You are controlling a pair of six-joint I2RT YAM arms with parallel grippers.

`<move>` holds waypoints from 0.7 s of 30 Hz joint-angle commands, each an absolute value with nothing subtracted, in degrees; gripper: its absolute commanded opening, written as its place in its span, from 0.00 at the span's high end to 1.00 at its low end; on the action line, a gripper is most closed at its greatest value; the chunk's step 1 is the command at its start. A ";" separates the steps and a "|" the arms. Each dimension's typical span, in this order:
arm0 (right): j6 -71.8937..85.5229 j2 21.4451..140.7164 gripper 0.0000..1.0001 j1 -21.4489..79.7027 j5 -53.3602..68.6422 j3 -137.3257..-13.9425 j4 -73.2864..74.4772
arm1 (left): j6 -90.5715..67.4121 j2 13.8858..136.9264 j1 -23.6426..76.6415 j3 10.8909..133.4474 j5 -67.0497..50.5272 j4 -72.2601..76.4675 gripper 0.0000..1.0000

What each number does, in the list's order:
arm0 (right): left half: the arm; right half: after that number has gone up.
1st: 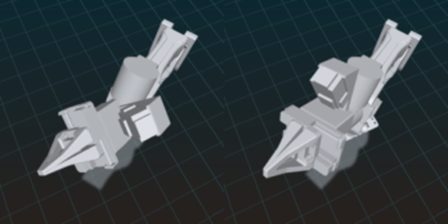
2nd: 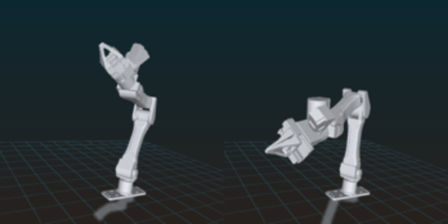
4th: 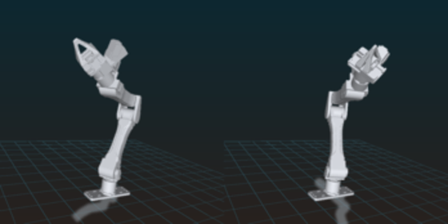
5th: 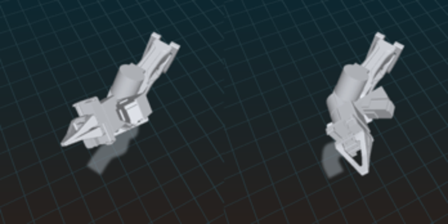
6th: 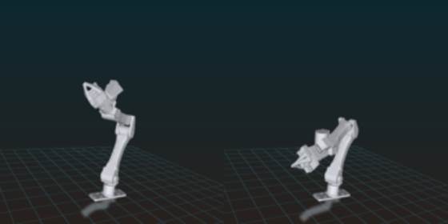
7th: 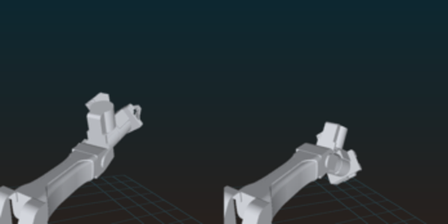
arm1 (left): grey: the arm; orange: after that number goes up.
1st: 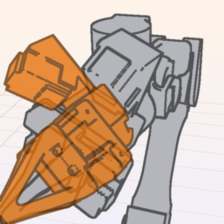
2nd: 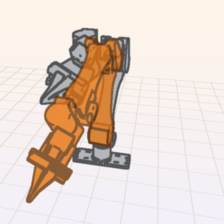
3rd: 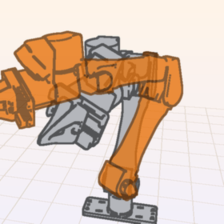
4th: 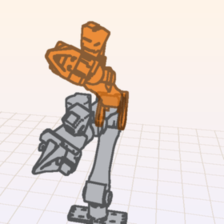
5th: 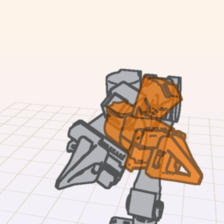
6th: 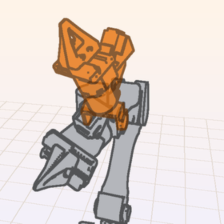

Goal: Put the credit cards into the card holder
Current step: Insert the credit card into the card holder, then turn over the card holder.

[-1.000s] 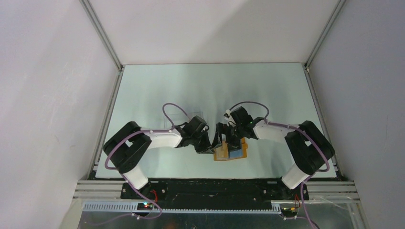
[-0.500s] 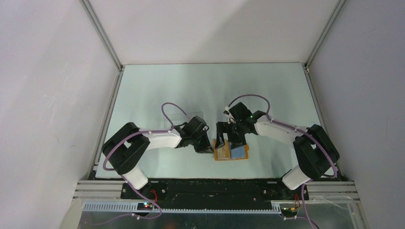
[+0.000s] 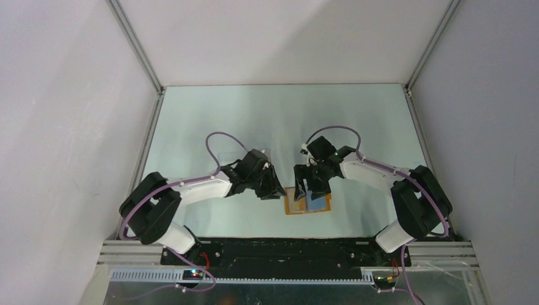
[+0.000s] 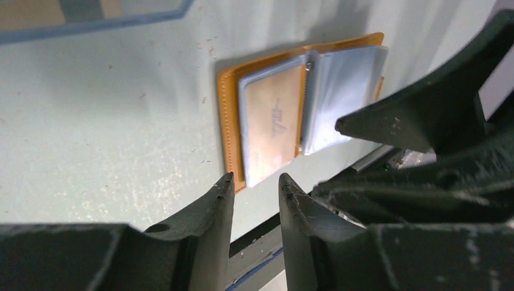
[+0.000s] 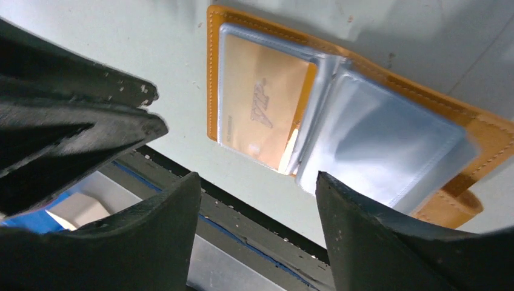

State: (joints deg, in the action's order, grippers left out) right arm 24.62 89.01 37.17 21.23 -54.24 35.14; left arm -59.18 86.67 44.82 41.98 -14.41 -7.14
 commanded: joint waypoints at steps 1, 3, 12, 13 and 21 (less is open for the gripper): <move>22.83 89.44 0.34 35.35 21.69 -53.33 33.44 | -55.98 83.43 44.43 44.42 -17.91 -6.45 0.62; 22.74 90.07 0.41 35.02 22.39 -52.85 32.32 | -55.91 83.01 44.41 45.33 -18.50 -6.05 0.61; 23.03 93.92 0.74 34.98 23.25 -52.21 28.89 | -57.81 89.55 44.41 47.01 -20.68 -1.59 0.61; 23.03 94.47 0.76 34.94 23.35 -51.92 28.41 | -58.13 90.75 44.44 47.02 -20.75 -1.32 0.61; 23.20 97.16 0.94 34.96 22.47 -49.70 26.51 | -57.92 94.01 44.47 45.74 -17.70 -1.42 0.61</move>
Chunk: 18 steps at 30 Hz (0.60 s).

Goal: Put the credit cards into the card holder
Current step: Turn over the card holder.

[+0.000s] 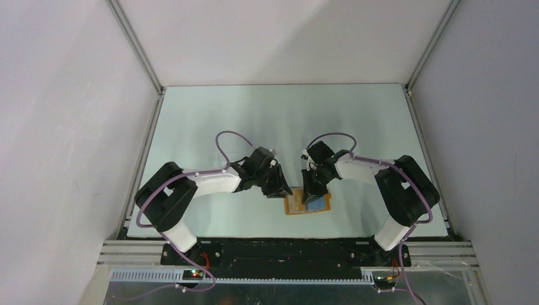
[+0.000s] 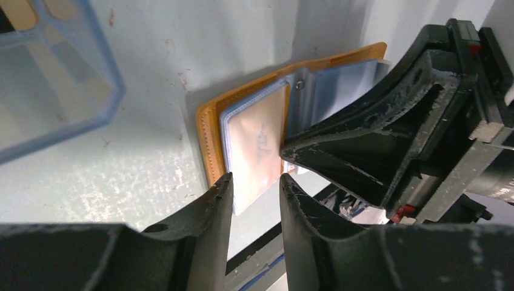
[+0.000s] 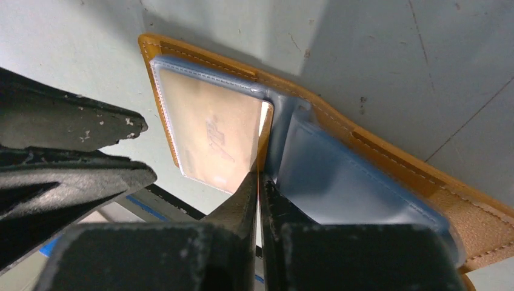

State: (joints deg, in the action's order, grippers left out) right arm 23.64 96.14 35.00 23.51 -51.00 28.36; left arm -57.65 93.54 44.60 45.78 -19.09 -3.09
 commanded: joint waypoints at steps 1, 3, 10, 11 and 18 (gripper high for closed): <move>23.25 97.19 0.95 35.04 22.35 -49.16 26.18 | -57.81 94.47 44.52 45.77 -17.70 -1.41 0.61; 23.36 97.18 0.98 35.04 22.50 -48.59 25.71 | -57.49 95.34 44.57 46.08 -18.04 -1.40 0.61; 24.66 97.25 1.00 35.08 25.78 -47.53 22.83 | -56.96 97.86 44.89 47.60 -18.55 -1.47 0.66; 24.81 97.27 1.00 35.08 26.35 -47.50 22.66 | -57.02 98.02 44.86 47.62 -18.53 -1.48 0.66; 25.93 95.69 1.00 34.61 28.36 -47.51 22.44 | -57.04 95.25 45.65 48.67 -18.36 -1.40 0.84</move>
